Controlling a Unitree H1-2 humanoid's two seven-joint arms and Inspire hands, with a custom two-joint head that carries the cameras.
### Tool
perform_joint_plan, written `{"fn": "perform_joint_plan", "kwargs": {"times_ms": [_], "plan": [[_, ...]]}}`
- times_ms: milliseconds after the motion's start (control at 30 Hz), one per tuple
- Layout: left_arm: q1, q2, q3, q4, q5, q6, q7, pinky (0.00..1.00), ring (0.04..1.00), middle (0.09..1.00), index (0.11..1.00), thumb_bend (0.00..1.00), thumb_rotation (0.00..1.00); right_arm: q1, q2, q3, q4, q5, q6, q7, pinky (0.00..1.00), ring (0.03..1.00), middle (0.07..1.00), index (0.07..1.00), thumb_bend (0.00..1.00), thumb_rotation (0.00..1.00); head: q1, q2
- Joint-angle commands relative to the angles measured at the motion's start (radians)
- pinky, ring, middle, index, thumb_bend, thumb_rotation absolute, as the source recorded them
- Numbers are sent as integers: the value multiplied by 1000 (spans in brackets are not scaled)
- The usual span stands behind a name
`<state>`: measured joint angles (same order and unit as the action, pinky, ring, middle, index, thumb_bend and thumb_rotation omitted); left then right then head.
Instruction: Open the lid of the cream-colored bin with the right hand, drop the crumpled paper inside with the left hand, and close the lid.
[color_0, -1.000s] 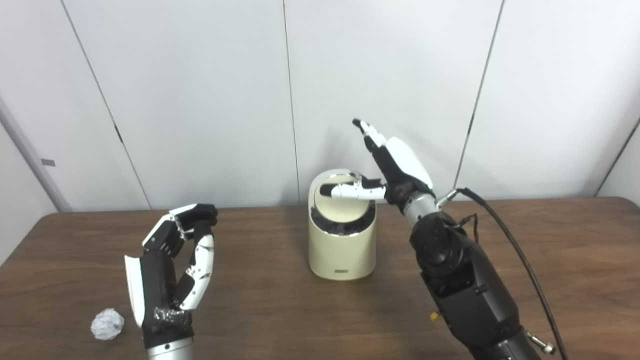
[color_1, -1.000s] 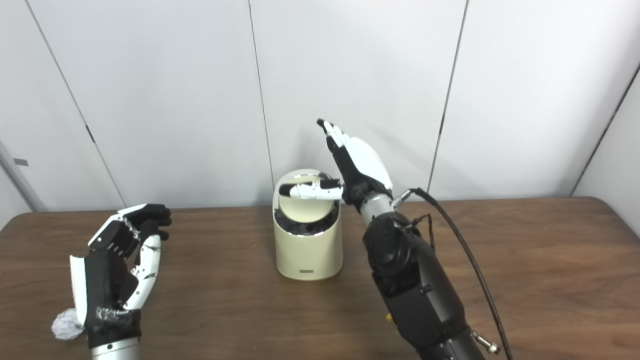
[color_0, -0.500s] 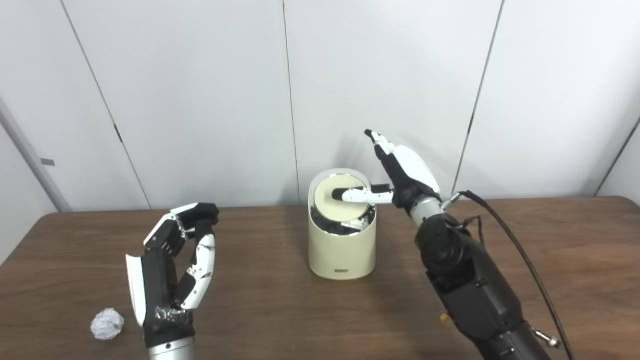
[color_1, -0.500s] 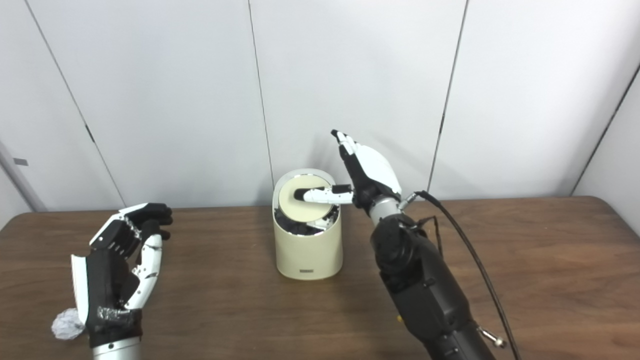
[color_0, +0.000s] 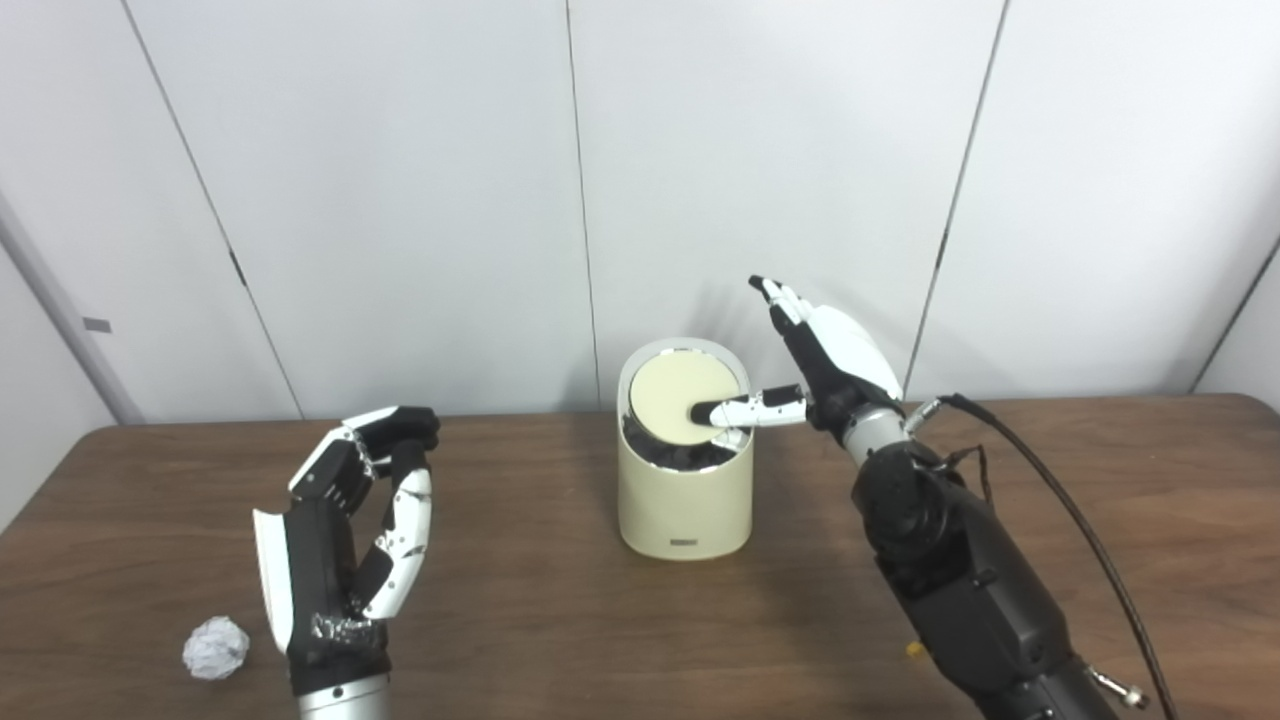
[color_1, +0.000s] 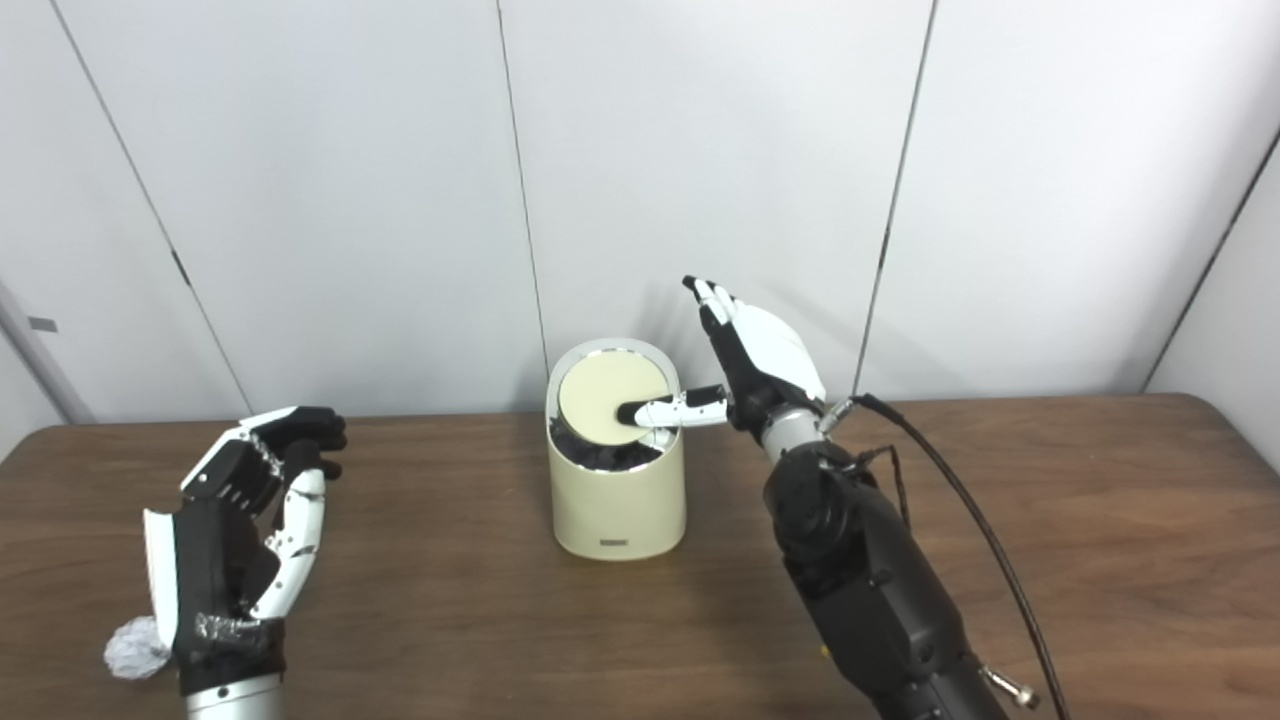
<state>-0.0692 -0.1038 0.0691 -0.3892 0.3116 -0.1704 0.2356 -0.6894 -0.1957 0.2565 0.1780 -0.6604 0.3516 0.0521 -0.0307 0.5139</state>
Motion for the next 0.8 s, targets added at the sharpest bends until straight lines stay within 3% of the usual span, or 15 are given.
{"fn": "perform_joint_plan", "kwargs": {"times_ms": [0, 400, 667, 767], "plan": [[-30, -5, -8, -32, 10, -16, 3, 514, 601, 618, 597, 239, 395, -32, -21, 1, -11, -15, -8, -5, 980, 1000, 1000, 973, 999, 385, -1, 0], [-32, -17, -13, -37, 18, -8, 5, 517, 605, 620, 597, 245, 399, -17, -22, 18, -42, -30, 13, 10, 982, 1000, 1000, 974, 1000, 473, 4, -1], [-35, -20, -18, -42, 30, -4, 4, 522, 606, 622, 599, 242, 410, -26, -24, 78, -130, -105, 59, 63, 947, 1000, 1000, 987, 987, 416, 4, 3], [-36, -24, -19, -45, 35, 0, 5, 524, 607, 625, 601, 240, 410, -25, -22, 90, -125, -121, 45, 53, 939, 1000, 1000, 976, 973, 340, 7, 3]]}}
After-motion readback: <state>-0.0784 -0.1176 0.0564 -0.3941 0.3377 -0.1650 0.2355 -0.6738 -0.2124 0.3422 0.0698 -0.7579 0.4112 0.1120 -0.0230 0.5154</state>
